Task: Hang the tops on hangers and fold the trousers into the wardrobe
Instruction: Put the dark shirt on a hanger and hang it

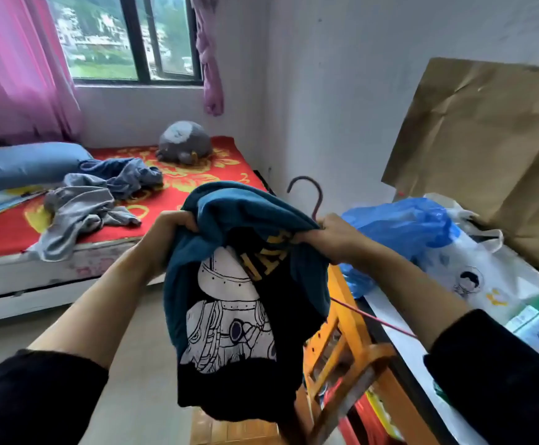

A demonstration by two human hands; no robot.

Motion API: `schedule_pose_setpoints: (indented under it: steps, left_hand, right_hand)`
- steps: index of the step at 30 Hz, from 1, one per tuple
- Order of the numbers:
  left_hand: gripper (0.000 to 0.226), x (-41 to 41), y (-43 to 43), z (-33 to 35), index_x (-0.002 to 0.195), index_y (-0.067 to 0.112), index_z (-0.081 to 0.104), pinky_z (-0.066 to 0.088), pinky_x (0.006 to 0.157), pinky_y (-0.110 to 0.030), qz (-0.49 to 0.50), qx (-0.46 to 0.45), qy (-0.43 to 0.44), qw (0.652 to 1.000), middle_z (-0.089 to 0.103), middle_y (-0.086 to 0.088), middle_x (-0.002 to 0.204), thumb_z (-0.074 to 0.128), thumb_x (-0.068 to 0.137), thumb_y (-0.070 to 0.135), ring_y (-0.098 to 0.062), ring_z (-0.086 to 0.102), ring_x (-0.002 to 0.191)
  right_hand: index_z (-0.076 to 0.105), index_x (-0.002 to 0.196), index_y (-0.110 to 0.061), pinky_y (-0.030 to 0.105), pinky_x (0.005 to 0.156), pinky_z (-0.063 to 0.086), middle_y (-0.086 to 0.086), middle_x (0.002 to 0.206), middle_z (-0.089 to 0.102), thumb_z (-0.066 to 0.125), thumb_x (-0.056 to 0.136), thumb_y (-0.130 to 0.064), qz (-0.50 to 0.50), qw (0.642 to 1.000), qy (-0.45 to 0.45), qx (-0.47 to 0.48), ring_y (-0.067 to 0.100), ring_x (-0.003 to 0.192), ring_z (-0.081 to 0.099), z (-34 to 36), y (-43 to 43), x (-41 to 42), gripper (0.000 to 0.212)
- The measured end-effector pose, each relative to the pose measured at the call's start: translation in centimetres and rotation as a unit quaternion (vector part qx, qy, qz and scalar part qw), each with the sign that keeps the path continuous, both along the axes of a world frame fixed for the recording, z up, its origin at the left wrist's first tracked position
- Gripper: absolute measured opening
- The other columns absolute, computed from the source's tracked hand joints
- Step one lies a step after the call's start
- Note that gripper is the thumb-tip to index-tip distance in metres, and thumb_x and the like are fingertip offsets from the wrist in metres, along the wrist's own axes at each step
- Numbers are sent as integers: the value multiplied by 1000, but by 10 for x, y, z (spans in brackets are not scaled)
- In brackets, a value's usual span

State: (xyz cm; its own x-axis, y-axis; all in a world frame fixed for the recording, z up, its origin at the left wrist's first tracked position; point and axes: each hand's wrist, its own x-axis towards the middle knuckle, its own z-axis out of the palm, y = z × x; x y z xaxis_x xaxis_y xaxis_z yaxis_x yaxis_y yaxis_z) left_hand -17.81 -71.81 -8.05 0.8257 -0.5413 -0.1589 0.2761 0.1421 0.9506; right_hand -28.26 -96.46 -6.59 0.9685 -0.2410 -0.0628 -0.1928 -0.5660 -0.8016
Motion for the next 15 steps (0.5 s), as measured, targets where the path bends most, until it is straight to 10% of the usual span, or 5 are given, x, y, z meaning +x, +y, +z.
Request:
schedule_pose_setpoints:
  steps: [5, 11, 15]
  left_hand:
    - [16, 24, 59, -22, 81, 19, 69, 52, 62, -22, 99, 142, -167, 971, 70, -1, 75, 62, 70, 10, -16, 64, 70]
    - [24, 39, 120, -63, 90, 18, 58, 50, 75, -33, 182, 390, -288, 855, 66, 1, 80, 71, 76, 33, -21, 64, 81]
    - [45, 35, 172, -68, 83, 16, 65, 50, 72, -32, 56, 227, -124, 964, 70, -5, 81, 65, 74, 61, -15, 68, 71]
  right_hand:
    - [66, 94, -10, 25, 54, 52, 8, 81, 69, 63, 79, -18, -2, 968, 3, 250, 20, 68, 65, 35, 64, 44, 17]
    - [56, 82, -13, 19, 38, 43, 0, 58, 62, 54, 90, -19, 26, 957, 28, 289, 11, 46, 59, 38, 154, 94, 10]
    - [55, 80, -13, 18, 37, 43, 1, 55, 61, 52, 91, -21, 7, 951, 26, 308, 11, 41, 58, 36, 209, 134, 14]
